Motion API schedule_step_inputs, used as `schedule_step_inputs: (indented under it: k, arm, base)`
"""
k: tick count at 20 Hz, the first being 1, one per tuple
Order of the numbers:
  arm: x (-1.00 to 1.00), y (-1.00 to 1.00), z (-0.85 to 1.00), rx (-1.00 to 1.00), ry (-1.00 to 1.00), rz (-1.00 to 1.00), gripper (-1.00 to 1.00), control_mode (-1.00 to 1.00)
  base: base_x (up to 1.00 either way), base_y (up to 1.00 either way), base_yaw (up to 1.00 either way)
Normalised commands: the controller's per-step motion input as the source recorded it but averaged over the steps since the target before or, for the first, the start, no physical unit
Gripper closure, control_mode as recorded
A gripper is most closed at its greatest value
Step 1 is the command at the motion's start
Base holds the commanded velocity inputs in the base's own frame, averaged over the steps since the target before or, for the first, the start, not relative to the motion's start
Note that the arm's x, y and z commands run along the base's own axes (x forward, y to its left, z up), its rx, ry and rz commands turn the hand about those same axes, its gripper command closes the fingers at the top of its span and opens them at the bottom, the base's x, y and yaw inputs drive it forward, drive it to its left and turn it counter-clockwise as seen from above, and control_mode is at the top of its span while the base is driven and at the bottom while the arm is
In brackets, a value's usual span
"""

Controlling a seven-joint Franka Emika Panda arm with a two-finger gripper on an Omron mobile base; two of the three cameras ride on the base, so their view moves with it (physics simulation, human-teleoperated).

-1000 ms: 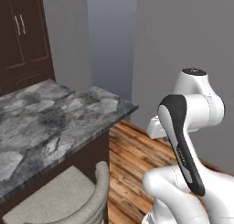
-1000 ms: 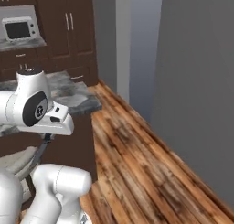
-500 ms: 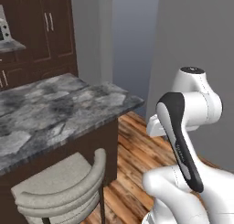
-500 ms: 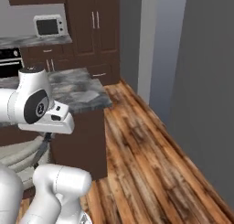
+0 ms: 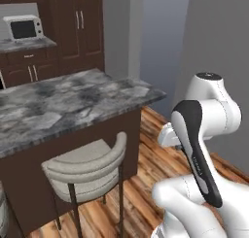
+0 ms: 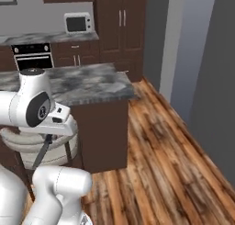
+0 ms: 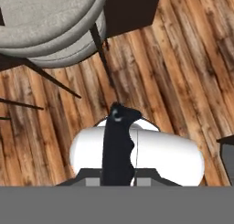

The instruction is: Retrieve the butter from the fridge and place it on a plate on the dining table. Then retrieve the butter knife by the fridge and place it near the plate.

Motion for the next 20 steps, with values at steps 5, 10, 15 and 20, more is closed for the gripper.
schedule_step_inputs:
  k: [5, 10, 15, 20]
  arm:
    - [0.0, 0.0, 0.0, 0.0, 0.0, 0.0, 1.0, 1.0]
    - [0.0, 0.0, 0.0, 0.0, 0.0, 0.0, 1.0, 1.0]
    - [0.0, 0.0, 0.0, 0.0, 0.0, 0.0, 1.0, 1.0]
    - [0.0, 0.0, 0.0, 0.0, 0.0, 0.0, 1.0, 1.0]
  base:
    - [-0.47, 1.0, 0.07]
    - [-0.47, 1.0, 0.0]
    - [-0.48, 1.0, 0.0]
    - [-0.59, 1.0, 0.01]
